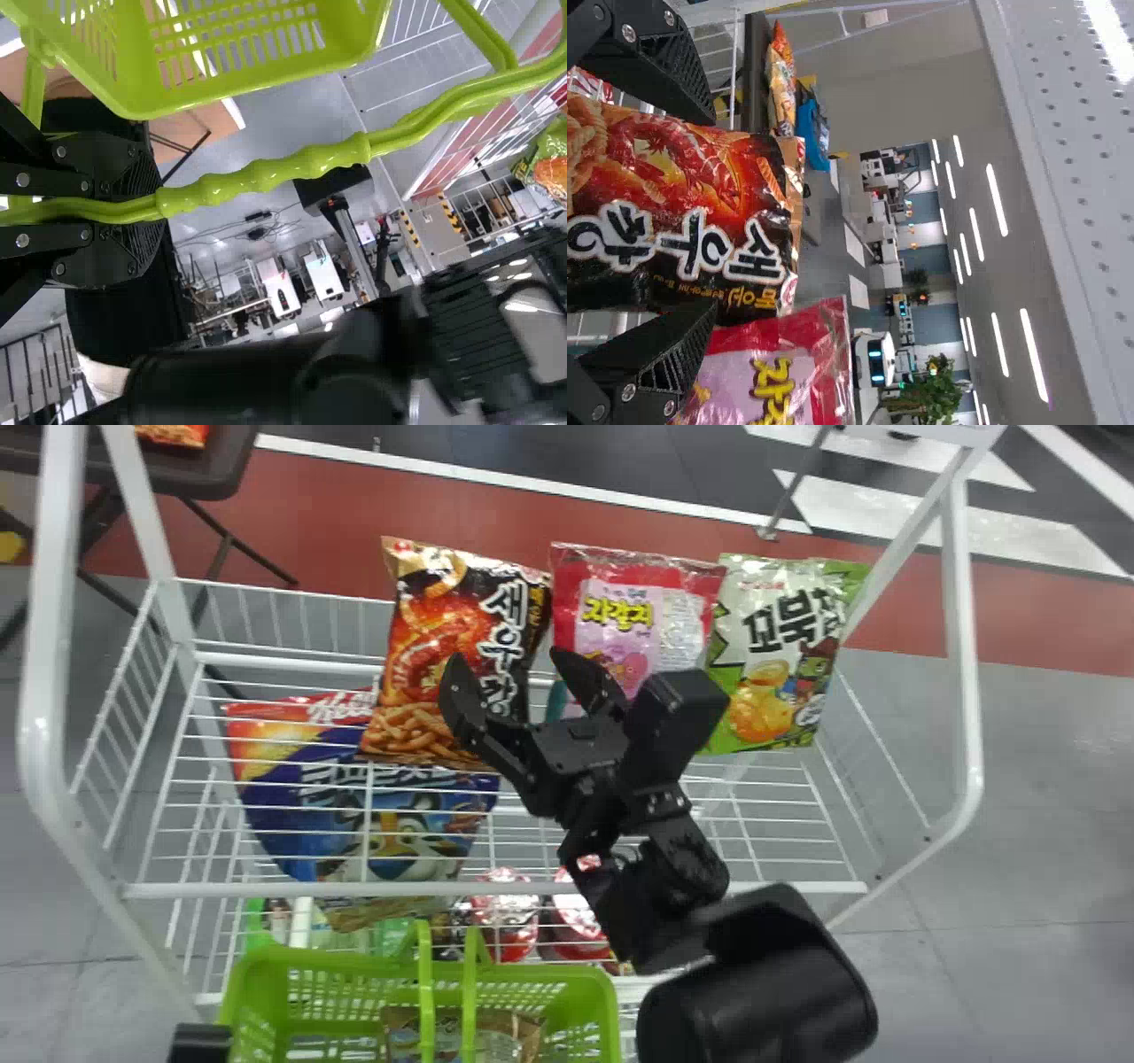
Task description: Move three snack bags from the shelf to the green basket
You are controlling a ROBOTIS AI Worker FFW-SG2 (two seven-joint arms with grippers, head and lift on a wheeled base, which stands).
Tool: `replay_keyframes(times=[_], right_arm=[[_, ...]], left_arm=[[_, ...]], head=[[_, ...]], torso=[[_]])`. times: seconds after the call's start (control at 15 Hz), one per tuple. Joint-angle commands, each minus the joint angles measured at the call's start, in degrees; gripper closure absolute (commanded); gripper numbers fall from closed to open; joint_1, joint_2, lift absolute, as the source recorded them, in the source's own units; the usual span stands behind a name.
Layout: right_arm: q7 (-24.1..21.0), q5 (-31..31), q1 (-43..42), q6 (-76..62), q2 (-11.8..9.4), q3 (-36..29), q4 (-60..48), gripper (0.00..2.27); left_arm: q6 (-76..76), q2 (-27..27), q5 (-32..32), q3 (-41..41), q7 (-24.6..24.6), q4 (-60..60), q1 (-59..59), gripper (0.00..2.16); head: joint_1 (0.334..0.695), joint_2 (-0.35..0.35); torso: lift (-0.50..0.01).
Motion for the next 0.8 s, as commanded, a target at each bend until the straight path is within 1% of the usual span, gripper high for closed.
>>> replay_keyframes(times=[0.0,0.07,0.13,0.2,0.27,0.4,0.47,0.53,0.6,0.73], right_arm=[[-1.08,0.46,-3.11,4.89,0.06,1.38,2.11,0.10],[-3.54,1.25,-3.82,6.99,0.06,2.17,2.72,0.10],[-4.24,1.86,-4.26,8.58,0.06,2.78,2.90,0.10],[-4.16,2.13,-5.14,11.39,0.06,2.96,3.25,0.15],[-3.19,2.21,-6.19,14.90,-0.12,3.05,3.78,0.48],[-0.29,2.30,-7.33,17.19,-0.21,3.31,4.13,1.70],[1.12,2.39,-6.98,16.66,-0.56,3.49,3.78,2.06],[2.44,3.18,-6.19,14.73,-0.91,3.75,2.72,2.18],[2.87,3.97,-5.31,13.85,-0.91,3.84,1.32,2.24],[3.23,4.15,-3.64,12.62,-1.26,4.10,-1.85,2.24]], left_arm=[[0.01,0.34,0.30,0.01,0.00,0.09,-0.20,1.95],[0.01,0.34,0.38,0.01,0.00,0.09,-0.20,1.96],[0.01,0.34,0.56,0.10,0.00,0.00,-0.29,1.95],[0.01,0.34,0.56,0.10,0.00,0.00,-0.29,1.96],[0.01,0.34,0.56,0.10,0.00,0.00,-0.29,1.95],[0.01,0.26,0.56,0.01,0.09,0.00,-0.29,1.95],[0.01,0.34,0.56,0.01,0.18,0.00,-0.29,1.95],[0.01,0.34,0.56,0.01,0.18,0.00,-0.29,1.96],[0.01,0.26,0.56,0.10,0.18,0.00,-0.20,1.96],[0.01,0.26,0.56,0.10,0.18,0.00,-0.20,1.95]], head=[[0.695,-0.220],[0.695,-0.209],[0.695,-0.203],[0.695,-0.199],[0.695,-0.195],[0.695,-0.184],[0.695,-0.178],[0.695,-0.169],[0.695,-0.155],[0.695,-0.147]], torso=[[-0.048],[-0.048],[-0.048],[-0.048],[-0.048],[-0.048],[-0.048],[-0.048],[-0.048],[-0.048]])
